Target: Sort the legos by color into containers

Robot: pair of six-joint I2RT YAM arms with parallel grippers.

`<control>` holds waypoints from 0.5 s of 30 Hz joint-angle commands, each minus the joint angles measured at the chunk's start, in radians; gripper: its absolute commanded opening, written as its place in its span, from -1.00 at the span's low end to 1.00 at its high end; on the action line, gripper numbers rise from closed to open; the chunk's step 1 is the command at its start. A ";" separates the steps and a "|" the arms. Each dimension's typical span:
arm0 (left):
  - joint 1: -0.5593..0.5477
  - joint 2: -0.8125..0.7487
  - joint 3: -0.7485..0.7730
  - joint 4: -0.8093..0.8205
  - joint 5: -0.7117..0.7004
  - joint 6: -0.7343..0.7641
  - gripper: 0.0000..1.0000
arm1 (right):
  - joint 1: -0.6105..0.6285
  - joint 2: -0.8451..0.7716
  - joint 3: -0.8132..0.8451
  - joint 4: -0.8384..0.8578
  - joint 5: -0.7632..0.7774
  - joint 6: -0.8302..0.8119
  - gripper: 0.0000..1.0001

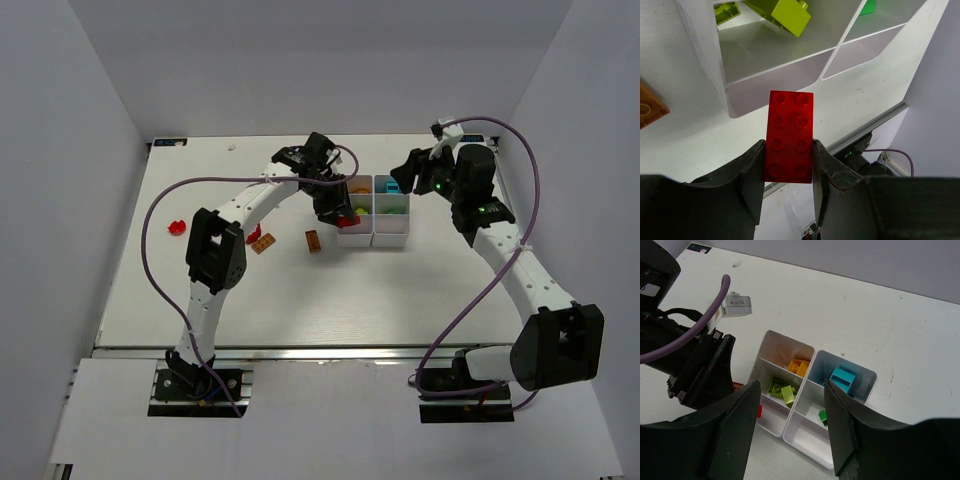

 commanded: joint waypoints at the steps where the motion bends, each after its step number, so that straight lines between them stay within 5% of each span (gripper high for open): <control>1: -0.006 -0.004 0.049 -0.038 -0.017 0.017 -0.14 | -0.008 -0.030 -0.003 0.056 -0.010 0.010 0.19; 6: -0.011 0.013 0.062 -0.054 -0.029 0.017 0.18 | -0.008 -0.033 -0.005 0.059 -0.013 0.011 0.19; 8: -0.012 0.024 0.076 -0.057 -0.035 0.017 0.85 | -0.008 -0.035 -0.008 0.059 -0.014 0.013 0.19; 9: -0.014 0.026 0.079 -0.055 -0.037 0.013 0.96 | -0.008 -0.035 -0.008 0.059 -0.014 0.013 0.19; 15: -0.015 0.032 0.104 -0.049 -0.038 -0.001 0.96 | -0.009 -0.050 -0.022 0.064 -0.019 0.013 0.19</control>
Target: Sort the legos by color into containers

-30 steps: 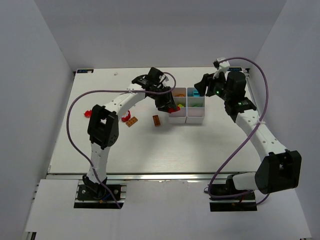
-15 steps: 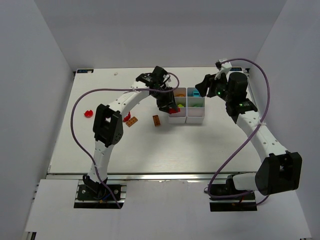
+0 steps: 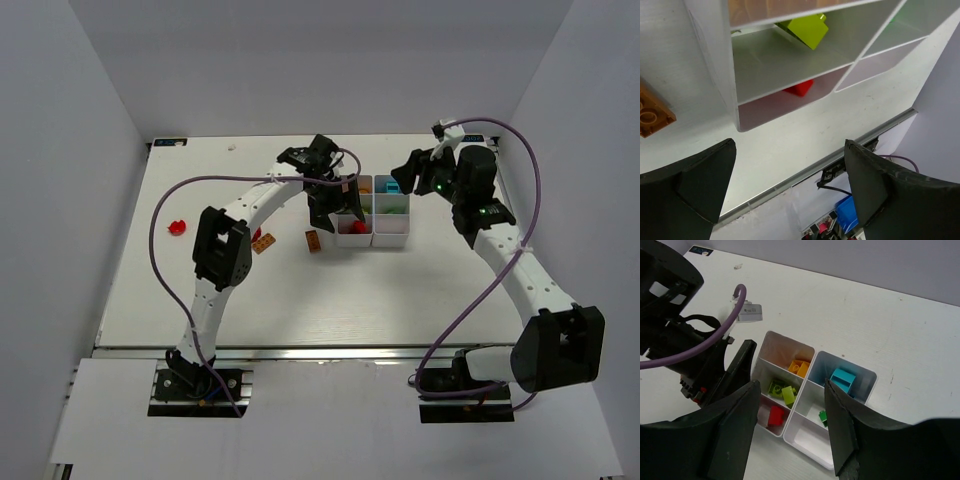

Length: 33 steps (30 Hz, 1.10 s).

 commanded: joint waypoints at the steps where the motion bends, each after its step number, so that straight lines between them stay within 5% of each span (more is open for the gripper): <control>1: -0.006 -0.024 0.057 -0.002 -0.012 -0.009 0.96 | -0.006 -0.042 -0.009 0.048 -0.014 0.006 0.19; 4: -0.006 -0.036 0.114 -0.013 -0.019 -0.022 0.96 | -0.006 -0.053 -0.019 0.049 -0.048 -0.026 0.31; 7: -0.001 -0.076 0.152 -0.024 -0.052 -0.028 0.96 | -0.004 -0.073 -0.038 0.060 -0.126 -0.089 0.75; 11: 0.014 -0.203 0.062 0.021 -0.153 -0.017 0.96 | -0.006 -0.096 -0.066 0.074 -0.273 -0.184 0.79; 16: 0.083 -0.468 -0.251 0.123 -0.309 0.009 0.96 | 0.002 -0.078 -0.063 0.031 -0.520 -0.272 0.76; 17: 0.102 -0.502 -0.300 0.153 -0.335 -0.003 0.96 | 0.011 -0.065 -0.056 0.025 -0.537 -0.278 0.70; 21: 0.232 -0.616 -0.478 0.136 -0.378 -0.008 0.96 | 0.058 -0.010 0.004 -0.065 -0.540 -0.321 -0.03; 22: 0.244 -0.639 -0.509 0.122 -0.403 -0.002 0.95 | 0.071 0.004 0.020 -0.122 -0.534 -0.324 -0.37; 23: 0.257 -0.644 -0.520 0.095 -0.458 0.022 0.83 | 0.083 0.026 0.035 -0.142 -0.528 -0.326 -0.46; 26: 0.284 -0.628 -0.529 0.032 -0.516 0.093 0.42 | 0.129 0.047 0.064 -0.181 -0.491 -0.338 -0.29; 28: 0.286 -0.607 -0.529 0.016 -0.570 0.130 0.21 | 0.160 0.053 0.066 -0.182 -0.460 -0.346 0.03; 33: 0.286 -0.506 -0.505 0.019 -0.683 0.219 0.46 | 0.190 0.070 0.073 -0.207 -0.447 -0.358 0.18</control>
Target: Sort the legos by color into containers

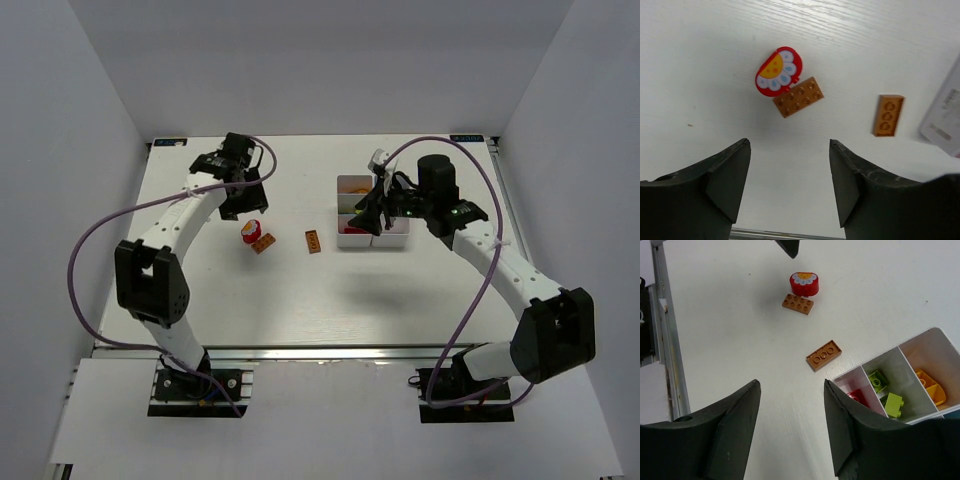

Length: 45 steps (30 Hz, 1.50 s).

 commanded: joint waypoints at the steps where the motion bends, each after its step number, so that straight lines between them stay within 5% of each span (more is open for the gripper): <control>1: -0.005 0.048 0.027 -0.009 -0.125 0.092 0.48 | 0.010 0.009 0.056 -0.026 0.015 -0.028 0.18; 12: -0.007 0.284 0.133 0.074 -0.098 0.229 0.51 | 0.008 0.021 0.055 -0.013 0.054 -0.017 0.24; 45: -0.005 0.380 -0.007 0.154 -0.077 0.235 0.22 | -0.010 0.003 0.044 0.005 0.097 -0.016 0.26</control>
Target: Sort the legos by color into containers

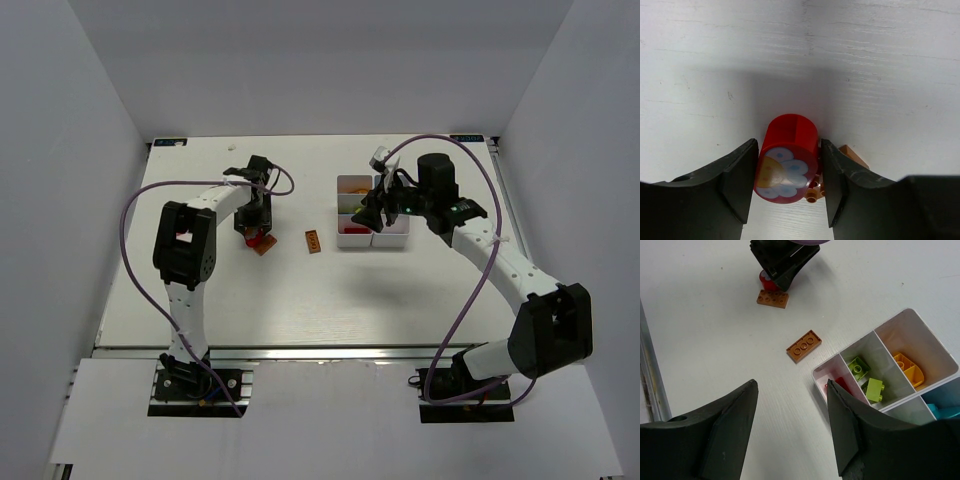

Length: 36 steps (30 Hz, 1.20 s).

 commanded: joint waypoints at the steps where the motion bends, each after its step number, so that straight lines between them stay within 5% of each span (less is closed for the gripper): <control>1: -0.005 -0.005 -0.016 0.008 -0.019 0.007 0.17 | -0.005 -0.022 0.026 0.029 0.003 -0.002 0.26; 11: -0.005 -0.083 -0.035 0.032 -0.069 -0.033 -0.88 | -0.010 -0.032 0.033 0.031 0.005 -0.003 0.27; 14: -0.004 -0.146 -0.013 0.034 -0.080 -0.051 -1.00 | -0.013 -0.038 0.034 0.032 0.011 -0.008 0.27; 27: -0.135 -0.534 -0.252 0.417 0.116 -0.231 -1.00 | -0.064 -0.084 0.026 0.118 0.103 0.035 0.28; 36: -0.289 -0.503 -0.257 0.615 0.282 -0.243 -0.91 | -0.157 -0.117 0.007 0.166 0.126 0.116 0.28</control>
